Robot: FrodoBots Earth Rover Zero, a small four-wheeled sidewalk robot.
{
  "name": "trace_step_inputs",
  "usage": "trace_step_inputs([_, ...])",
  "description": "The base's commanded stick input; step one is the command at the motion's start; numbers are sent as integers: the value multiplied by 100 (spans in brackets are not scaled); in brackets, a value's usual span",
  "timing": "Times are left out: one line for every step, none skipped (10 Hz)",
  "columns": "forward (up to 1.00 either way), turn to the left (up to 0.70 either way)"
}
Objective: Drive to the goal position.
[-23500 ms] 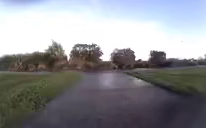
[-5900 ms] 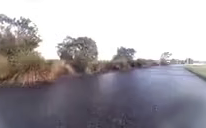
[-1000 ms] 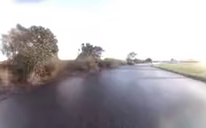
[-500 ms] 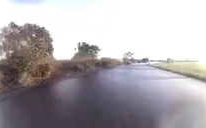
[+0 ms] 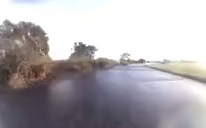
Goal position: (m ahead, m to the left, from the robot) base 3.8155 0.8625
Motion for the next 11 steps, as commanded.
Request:
trace_step_inputs([45, -27])
trace_step_inputs([45, -27])
trace_step_inputs([45, -27])
trace_step_inputs([45, -27])
trace_step_inputs([45, -27])
trace_step_inputs([45, -27])
trace_step_inputs([45, -27])
trace_step_inputs([45, -27])
trace_step_inputs([45, -27])
trace_step_inputs([45, -27])
trace_step_inputs([45, -26])
